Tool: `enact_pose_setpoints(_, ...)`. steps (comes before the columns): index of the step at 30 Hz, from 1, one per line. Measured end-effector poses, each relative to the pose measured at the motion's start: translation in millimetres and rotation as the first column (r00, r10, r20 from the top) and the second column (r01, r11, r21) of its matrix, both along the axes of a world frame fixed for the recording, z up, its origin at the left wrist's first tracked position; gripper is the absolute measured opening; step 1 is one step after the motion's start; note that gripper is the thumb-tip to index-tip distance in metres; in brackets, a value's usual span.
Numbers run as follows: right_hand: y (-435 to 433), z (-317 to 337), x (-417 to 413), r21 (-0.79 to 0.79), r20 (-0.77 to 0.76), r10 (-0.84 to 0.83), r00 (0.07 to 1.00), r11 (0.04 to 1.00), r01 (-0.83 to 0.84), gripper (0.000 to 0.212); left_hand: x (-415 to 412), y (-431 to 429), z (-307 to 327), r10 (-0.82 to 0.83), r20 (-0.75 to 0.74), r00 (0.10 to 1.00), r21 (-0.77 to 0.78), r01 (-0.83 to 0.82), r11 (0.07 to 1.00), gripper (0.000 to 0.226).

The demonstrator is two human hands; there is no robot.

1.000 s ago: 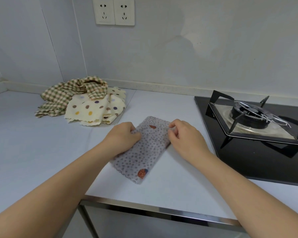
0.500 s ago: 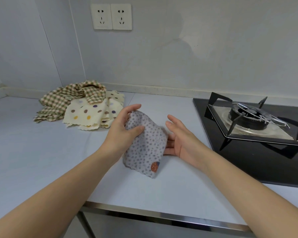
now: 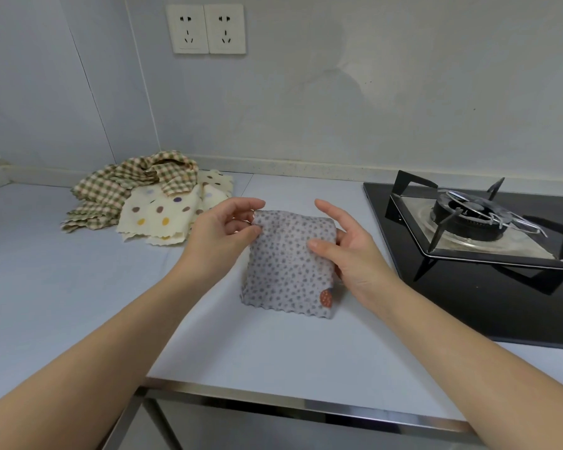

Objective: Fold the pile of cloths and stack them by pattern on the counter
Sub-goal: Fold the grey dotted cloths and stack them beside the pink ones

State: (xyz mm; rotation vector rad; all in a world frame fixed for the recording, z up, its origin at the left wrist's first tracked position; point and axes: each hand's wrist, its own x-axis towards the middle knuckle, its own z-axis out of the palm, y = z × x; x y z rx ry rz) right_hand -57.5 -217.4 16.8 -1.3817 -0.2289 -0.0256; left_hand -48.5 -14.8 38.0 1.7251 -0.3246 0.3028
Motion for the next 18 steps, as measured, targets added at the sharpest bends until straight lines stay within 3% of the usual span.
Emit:
enact_pose_setpoints(5,-2,1,1,-0.045,0.073,-0.136,0.988,0.989,0.139,0.04,-1,3,4,0.047,0.057,0.997,0.091,-0.052,0.994,0.036)
enact_pose_setpoints(12,-6,5,3,-0.087,0.096,-0.17,0.981,0.98,0.178,0.025,0,8,11,0.018,0.157,0.987,0.164,-0.044,0.985,0.041)
enact_pose_setpoints(15,-7,5,3,-0.215,0.21,-0.243,0.947,0.933,0.287,0.022,0,8,13,0.072,0.2,0.977,0.251,-0.122,0.96,0.041)
enact_pose_setpoints(18,-7,9,2,-0.287,0.352,-0.24,0.905,0.892,0.348,0.022,-4,7,18,0.071,0.267,0.961,0.445,-0.188,0.876,0.024)
